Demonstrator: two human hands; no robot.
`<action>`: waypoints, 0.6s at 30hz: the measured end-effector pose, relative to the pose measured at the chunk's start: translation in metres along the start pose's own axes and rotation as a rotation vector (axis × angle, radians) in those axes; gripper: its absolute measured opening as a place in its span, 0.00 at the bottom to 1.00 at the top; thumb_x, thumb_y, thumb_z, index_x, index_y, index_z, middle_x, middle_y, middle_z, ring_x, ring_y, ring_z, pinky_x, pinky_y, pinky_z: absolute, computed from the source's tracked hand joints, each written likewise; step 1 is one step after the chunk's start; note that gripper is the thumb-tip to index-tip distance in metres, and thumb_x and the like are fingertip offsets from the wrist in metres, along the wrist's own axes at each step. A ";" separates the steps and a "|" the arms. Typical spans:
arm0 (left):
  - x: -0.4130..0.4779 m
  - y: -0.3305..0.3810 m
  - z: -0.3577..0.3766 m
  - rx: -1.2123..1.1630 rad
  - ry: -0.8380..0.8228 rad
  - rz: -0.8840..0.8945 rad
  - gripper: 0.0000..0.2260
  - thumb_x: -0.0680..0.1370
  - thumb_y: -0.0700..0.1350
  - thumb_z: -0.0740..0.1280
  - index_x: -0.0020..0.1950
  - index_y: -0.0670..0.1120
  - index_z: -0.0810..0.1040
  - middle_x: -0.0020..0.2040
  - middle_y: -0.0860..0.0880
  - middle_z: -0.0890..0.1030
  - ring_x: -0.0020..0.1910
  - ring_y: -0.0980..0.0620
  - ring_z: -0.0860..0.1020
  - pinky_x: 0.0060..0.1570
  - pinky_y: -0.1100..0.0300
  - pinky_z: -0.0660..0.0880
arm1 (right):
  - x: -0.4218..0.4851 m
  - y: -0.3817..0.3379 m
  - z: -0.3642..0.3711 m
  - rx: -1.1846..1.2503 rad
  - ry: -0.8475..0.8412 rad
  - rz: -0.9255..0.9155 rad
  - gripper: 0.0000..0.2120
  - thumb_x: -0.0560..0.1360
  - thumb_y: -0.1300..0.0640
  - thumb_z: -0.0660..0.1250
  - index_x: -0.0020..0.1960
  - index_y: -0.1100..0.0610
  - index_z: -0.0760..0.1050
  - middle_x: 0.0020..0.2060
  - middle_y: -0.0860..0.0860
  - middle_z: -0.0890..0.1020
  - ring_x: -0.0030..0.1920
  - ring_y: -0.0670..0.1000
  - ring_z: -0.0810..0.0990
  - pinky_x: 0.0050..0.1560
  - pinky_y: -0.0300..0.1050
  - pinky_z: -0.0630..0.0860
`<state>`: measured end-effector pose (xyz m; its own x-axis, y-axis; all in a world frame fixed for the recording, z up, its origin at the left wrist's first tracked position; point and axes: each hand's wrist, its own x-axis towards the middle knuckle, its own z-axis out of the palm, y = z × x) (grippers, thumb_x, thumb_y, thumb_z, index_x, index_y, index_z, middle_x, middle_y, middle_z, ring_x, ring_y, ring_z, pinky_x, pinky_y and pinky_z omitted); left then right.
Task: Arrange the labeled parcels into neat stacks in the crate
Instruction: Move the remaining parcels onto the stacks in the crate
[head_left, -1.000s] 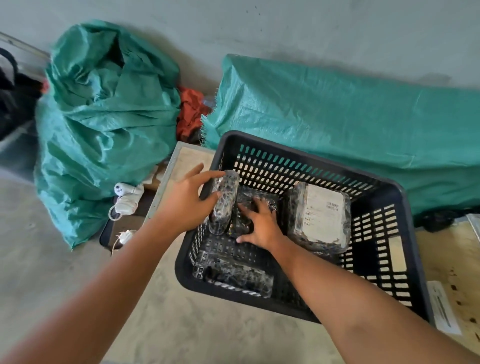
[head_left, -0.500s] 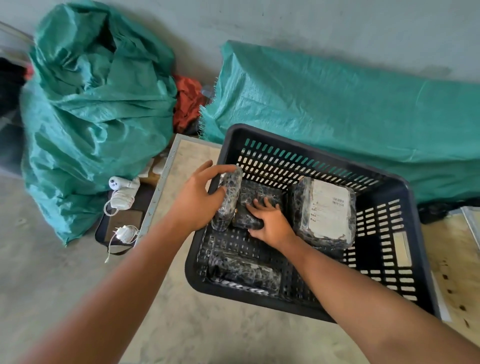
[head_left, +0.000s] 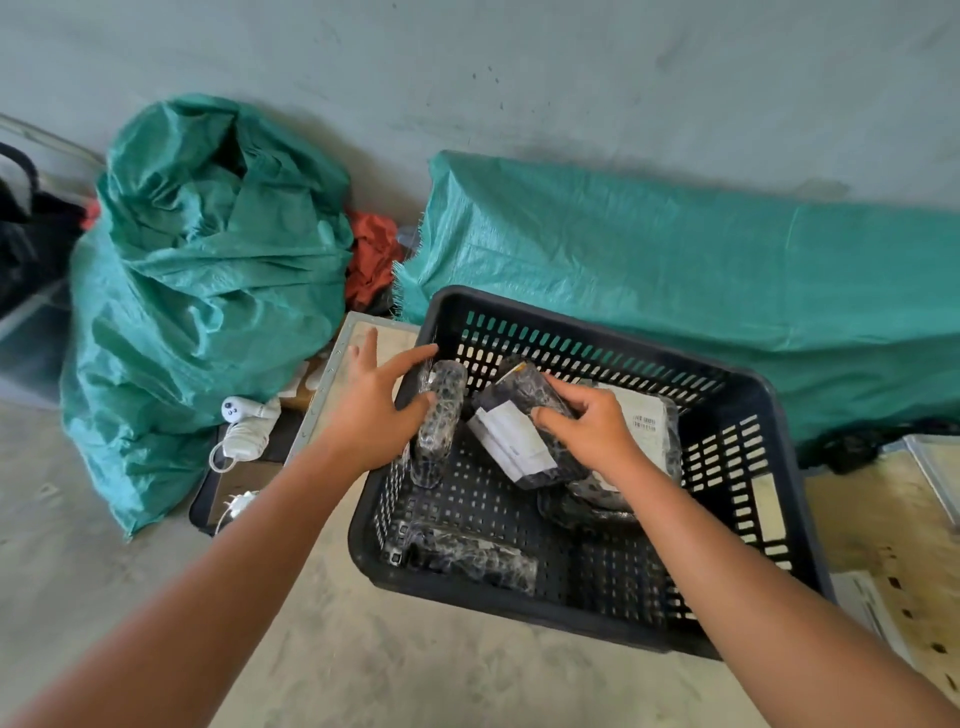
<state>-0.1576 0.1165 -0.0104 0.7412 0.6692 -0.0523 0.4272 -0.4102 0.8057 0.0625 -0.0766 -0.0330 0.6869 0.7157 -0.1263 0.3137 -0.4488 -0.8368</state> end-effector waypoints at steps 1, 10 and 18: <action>-0.001 0.005 -0.001 0.132 0.048 0.098 0.25 0.78 0.47 0.72 0.73 0.62 0.72 0.84 0.43 0.48 0.82 0.41 0.46 0.74 0.47 0.56 | -0.002 -0.003 -0.008 0.041 -0.004 0.004 0.23 0.72 0.57 0.77 0.65 0.46 0.81 0.46 0.34 0.86 0.47 0.34 0.84 0.46 0.30 0.79; 0.009 0.063 0.034 0.033 -0.330 0.317 0.43 0.78 0.50 0.72 0.79 0.71 0.44 0.84 0.50 0.50 0.82 0.47 0.48 0.74 0.48 0.58 | 0.002 -0.045 -0.061 0.289 -0.190 0.099 0.16 0.74 0.61 0.73 0.47 0.40 0.88 0.44 0.48 0.89 0.42 0.46 0.88 0.38 0.36 0.81; 0.012 0.058 0.061 0.002 -0.463 0.213 0.34 0.80 0.51 0.69 0.76 0.75 0.54 0.62 0.50 0.69 0.62 0.51 0.72 0.67 0.56 0.68 | 0.014 -0.046 -0.085 0.257 -0.335 0.177 0.14 0.73 0.54 0.77 0.58 0.43 0.86 0.52 0.52 0.88 0.51 0.52 0.87 0.53 0.50 0.83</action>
<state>-0.0924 0.0625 0.0000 0.9636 0.2258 -0.1430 0.2419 -0.5095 0.8258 0.1133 -0.0917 0.0495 0.4521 0.7927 -0.4090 0.0090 -0.4625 -0.8866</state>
